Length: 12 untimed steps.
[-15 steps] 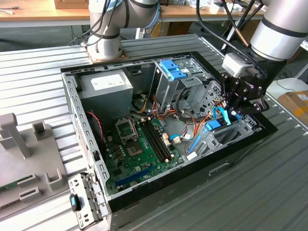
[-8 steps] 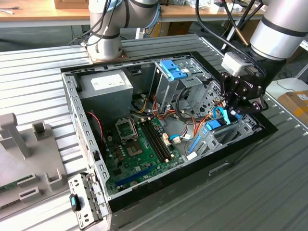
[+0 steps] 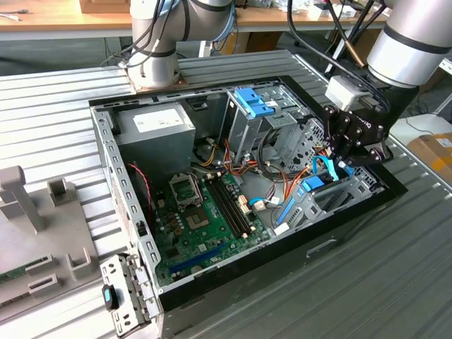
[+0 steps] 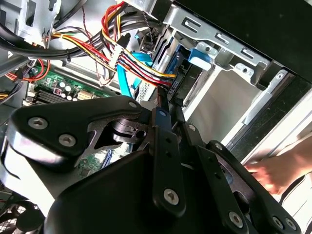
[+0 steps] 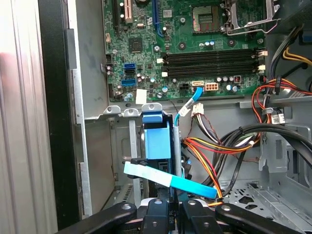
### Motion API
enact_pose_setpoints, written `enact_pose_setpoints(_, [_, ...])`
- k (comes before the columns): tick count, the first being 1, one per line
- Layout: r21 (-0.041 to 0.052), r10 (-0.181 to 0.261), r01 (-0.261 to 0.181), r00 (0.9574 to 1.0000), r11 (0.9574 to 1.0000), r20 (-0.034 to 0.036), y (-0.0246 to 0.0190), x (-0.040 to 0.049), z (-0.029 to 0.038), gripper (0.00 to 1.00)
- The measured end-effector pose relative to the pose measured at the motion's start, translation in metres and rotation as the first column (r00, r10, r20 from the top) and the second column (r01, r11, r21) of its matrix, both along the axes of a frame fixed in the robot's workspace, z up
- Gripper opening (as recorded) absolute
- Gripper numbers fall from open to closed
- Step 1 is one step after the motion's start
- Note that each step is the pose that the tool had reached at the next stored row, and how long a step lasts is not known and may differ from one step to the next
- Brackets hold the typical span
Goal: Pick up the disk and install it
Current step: 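Insert the first disk wire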
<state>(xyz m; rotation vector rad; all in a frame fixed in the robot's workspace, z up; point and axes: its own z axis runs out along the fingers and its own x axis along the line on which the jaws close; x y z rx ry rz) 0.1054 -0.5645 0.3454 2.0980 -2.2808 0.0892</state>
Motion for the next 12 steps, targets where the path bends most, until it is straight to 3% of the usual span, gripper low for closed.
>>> enact_pose_setpoints(12, [0.0001, 0.0, 0.0, 1.0, 1.0, 0.0, -0.0001, 0.0, -0.0038, 0.17])
